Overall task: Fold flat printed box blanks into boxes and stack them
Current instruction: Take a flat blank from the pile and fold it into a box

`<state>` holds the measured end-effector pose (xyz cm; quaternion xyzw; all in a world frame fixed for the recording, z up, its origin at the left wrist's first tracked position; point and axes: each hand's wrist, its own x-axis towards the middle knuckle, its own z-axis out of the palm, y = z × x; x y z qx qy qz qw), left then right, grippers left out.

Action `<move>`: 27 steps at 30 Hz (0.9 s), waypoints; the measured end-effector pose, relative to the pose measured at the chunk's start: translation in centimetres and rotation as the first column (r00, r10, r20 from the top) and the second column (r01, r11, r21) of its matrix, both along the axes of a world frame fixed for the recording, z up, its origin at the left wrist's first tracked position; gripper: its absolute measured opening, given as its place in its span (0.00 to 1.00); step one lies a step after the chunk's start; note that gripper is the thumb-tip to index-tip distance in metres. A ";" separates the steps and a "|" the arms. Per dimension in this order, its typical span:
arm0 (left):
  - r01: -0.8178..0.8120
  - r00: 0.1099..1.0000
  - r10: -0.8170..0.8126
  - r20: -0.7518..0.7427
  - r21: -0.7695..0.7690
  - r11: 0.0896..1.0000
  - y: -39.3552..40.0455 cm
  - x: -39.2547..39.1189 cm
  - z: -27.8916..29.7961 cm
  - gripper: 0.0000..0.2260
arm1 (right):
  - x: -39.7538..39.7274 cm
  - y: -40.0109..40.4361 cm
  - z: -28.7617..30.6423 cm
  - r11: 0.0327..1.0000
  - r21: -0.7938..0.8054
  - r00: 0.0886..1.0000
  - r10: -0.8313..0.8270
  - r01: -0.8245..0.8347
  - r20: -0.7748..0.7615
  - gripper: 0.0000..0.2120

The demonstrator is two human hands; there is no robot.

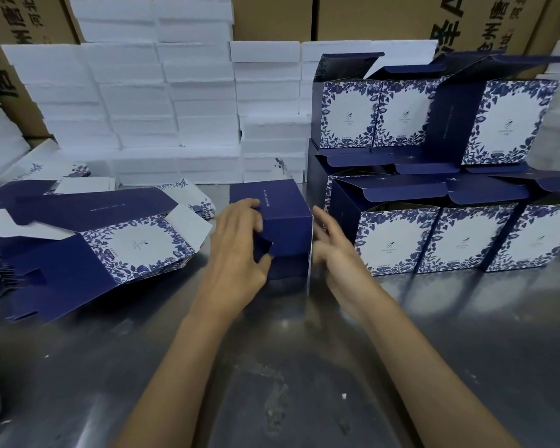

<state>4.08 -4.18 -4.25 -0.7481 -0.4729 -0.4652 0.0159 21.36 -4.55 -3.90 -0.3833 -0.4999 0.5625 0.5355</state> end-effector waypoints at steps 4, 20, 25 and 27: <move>-0.033 0.960 0.082 0.269 -0.182 0.983 0.0 -0.1 -0.1 0.43 | 0.1 0.2 -0.8 0.998 0.032 0.985 0.039 -0.045 0.169 0.45; 0.321 0.849 0.033 0.527 -0.565 0.760 -0.4 0.2 0.6 0.42 | -1.2 0.9 -2.5 0.891 0.270 0.805 -0.447 0.365 0.389 0.24; 0.329 0.828 0.076 0.556 -0.592 0.736 -0.3 0.0 1.0 0.38 | -1.6 0.9 -2.6 0.814 0.378 0.672 -0.578 0.440 0.462 0.25; 0.356 0.804 0.082 0.589 -0.587 0.727 -0.4 0.0 1.1 0.37 | -1.8 0.9 -2.7 0.802 0.396 0.651 -0.595 0.447 0.470 0.26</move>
